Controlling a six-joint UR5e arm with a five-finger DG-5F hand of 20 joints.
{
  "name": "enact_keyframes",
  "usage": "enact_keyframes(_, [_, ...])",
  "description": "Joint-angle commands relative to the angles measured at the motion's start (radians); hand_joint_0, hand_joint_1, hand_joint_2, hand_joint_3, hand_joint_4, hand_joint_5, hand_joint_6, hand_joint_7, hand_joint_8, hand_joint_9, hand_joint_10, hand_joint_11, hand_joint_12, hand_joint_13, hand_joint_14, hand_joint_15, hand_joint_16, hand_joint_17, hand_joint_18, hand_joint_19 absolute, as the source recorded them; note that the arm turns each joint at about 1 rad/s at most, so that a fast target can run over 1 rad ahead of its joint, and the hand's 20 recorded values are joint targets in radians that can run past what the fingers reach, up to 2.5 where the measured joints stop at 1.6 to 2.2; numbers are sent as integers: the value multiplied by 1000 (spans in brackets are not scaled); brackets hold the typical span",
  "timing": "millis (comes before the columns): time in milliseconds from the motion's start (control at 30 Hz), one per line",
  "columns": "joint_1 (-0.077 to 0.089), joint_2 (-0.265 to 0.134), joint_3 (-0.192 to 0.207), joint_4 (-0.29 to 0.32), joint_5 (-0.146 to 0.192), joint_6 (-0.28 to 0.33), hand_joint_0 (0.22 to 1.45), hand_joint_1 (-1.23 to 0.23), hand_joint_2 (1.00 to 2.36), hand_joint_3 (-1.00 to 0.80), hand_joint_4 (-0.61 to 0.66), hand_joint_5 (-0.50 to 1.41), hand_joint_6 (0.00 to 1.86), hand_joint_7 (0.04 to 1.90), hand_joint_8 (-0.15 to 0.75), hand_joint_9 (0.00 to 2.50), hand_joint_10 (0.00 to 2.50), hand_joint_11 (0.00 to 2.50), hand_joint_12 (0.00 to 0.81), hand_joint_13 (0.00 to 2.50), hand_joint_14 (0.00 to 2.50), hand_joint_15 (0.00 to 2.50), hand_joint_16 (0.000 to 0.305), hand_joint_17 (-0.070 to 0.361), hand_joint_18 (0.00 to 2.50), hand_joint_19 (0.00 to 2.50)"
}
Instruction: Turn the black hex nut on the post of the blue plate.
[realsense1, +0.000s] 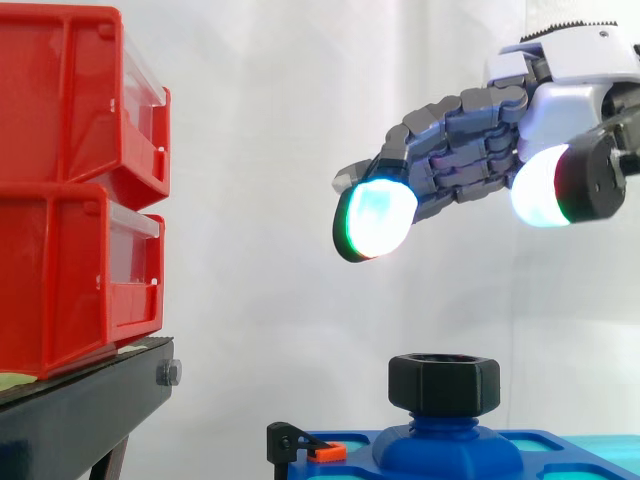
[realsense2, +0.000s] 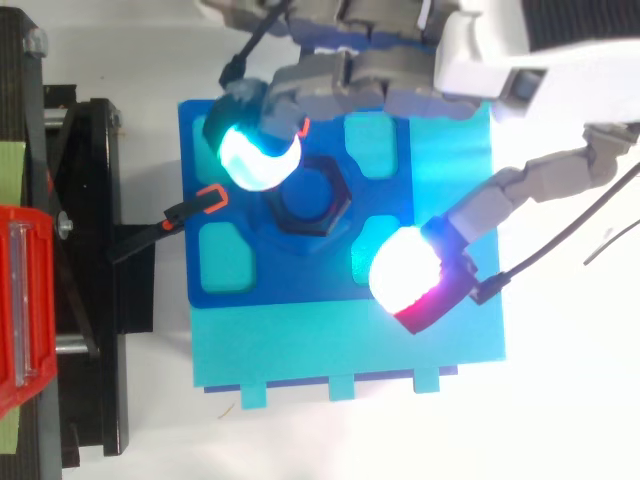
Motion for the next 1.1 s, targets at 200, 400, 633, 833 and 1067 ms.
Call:
enact_keyframes(200, [26, -1, -17, 54, 19, -3, 413, -779, 1000, -500, 84, -300, 502, 739, 225, 0, 0, 0, 398, 0, 0, 0, 57, 129, 0, 249])
enact_keyframes(400, [38, -2, -18, 71, 31, -3, 404, -758, 1000, -500, 100, -300, 502, 739, 231, 0, 0, 0, 403, 0, 1, 0, 59, 132, 0, 250])
enact_keyframes(633, [59, -2, -26, 74, 66, -18, 402, -712, 1000, -500, 140, -300, 502, 758, 246, 0, 0, 0, 406, 0, 0, 0, 59, 133, 0, 265])
enact_keyframes(833, [73, -2, -28, 88, 91, -19, 397, -661, 1000, -500, 207, -278, 503, 789, 264, 0, 0, 0, 414, 0, 0, 0, 60, 136, 0, 247])
enact_keyframes(1067, [79, -2, -49, 115, 91, -13, 403, -658, 1000, -500, 227, -269, 503, 808, 265, 0, 0, 0, 408, 0, 0, 0, 60, 135, 0, 245])
